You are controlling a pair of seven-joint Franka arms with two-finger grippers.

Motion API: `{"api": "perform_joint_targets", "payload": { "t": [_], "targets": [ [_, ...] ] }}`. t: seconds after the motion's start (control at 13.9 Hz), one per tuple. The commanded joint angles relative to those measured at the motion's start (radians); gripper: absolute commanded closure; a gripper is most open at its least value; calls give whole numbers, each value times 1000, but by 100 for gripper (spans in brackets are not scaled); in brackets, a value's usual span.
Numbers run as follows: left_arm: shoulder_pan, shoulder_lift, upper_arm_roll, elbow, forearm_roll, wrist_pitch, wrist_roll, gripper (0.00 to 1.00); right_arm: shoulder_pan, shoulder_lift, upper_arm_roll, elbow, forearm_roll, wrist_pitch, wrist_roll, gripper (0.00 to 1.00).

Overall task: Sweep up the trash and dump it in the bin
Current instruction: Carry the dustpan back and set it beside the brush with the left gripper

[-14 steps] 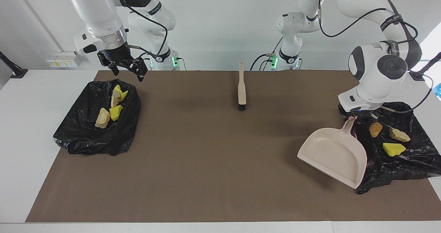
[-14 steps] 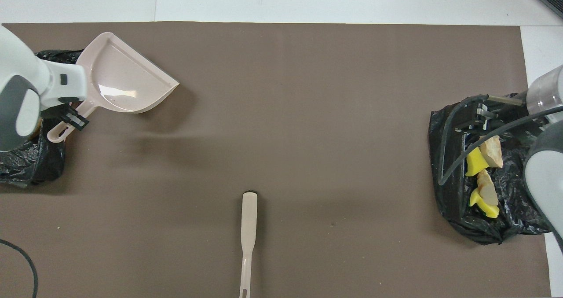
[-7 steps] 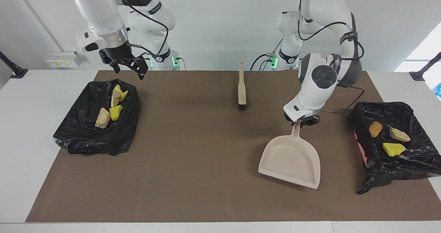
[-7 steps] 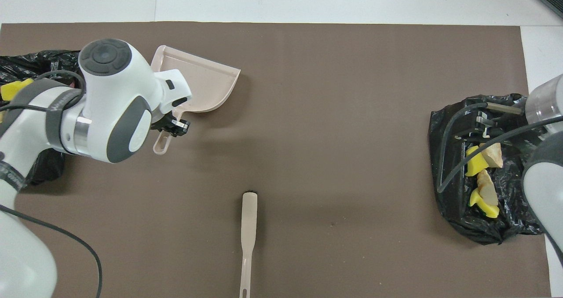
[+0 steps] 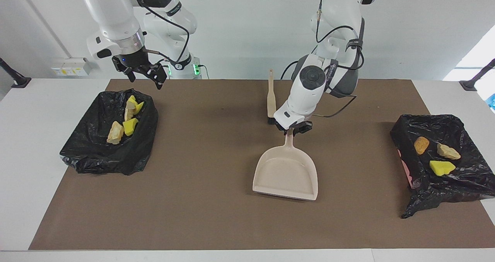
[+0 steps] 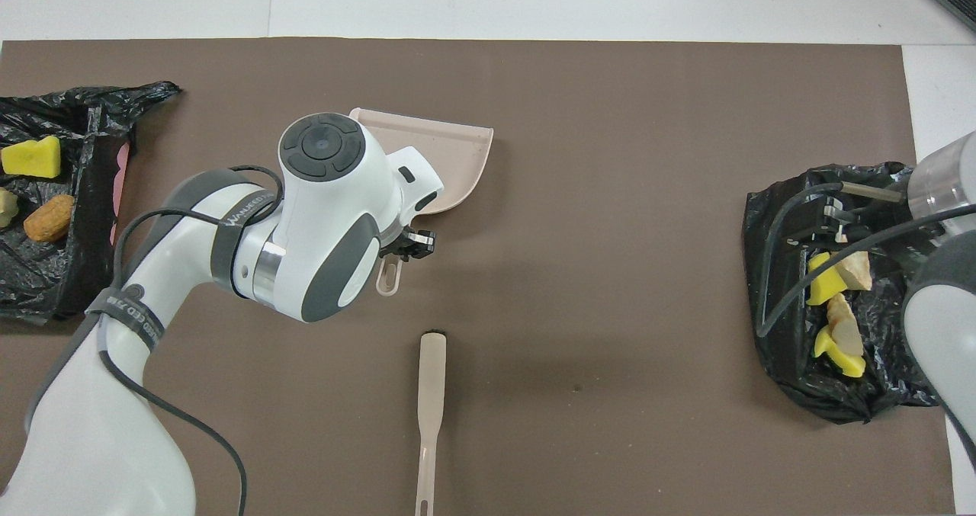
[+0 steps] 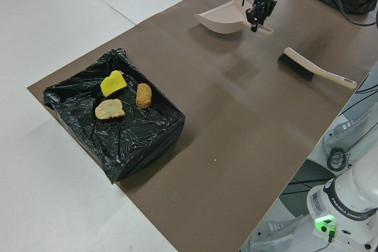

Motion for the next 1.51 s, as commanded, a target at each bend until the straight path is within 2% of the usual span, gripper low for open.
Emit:
{"api": "perform_joint_targets", "payload": {
  "t": [0.0, 0.29, 0.43, 0.58, 0.65, 0.72, 0.94, 1.23, 1.44],
  "targets": [
    [-38, -8, 21, -14, -31, 43, -76, 100, -27, -25, 8, -31, 33, 37, -78, 0],
    [-58, -6, 21, -24, -31, 28, -96, 100, -50, -17, 8, -33, 36, 100, -82, 0],
    [-97, 38, 25, -24, -28, 31, -163, 100, -49, -17, 8, -33, 36, 102, -81, 0],
    [-96, 43, 23, -15, -16, 14, -207, 100, -49, -17, 9, -33, 37, 102, -81, 0],
    [-84, 42, 21, -14, -17, 28, -202, 55, -47, -17, 9, -33, 38, 102, -81, 0],
    [-79, 35, 21, -14, -27, 23, -219, 1, -47, -17, 11, -33, 38, 102, -81, 0],
    [-62, 8, 34, -14, -27, 8, -219, 0, -49, -17, 9, -33, 65, 102, -79, 0],
    [52, -21, 32, 15, -16, 5, -194, 0, -43, -19, 9, -33, 64, 102, -81, 0],
    [155, -32, 32, 43, -16, -24, -20, 0, -43, -19, 9, -33, 64, 102, -81, 0]
  ]
}}
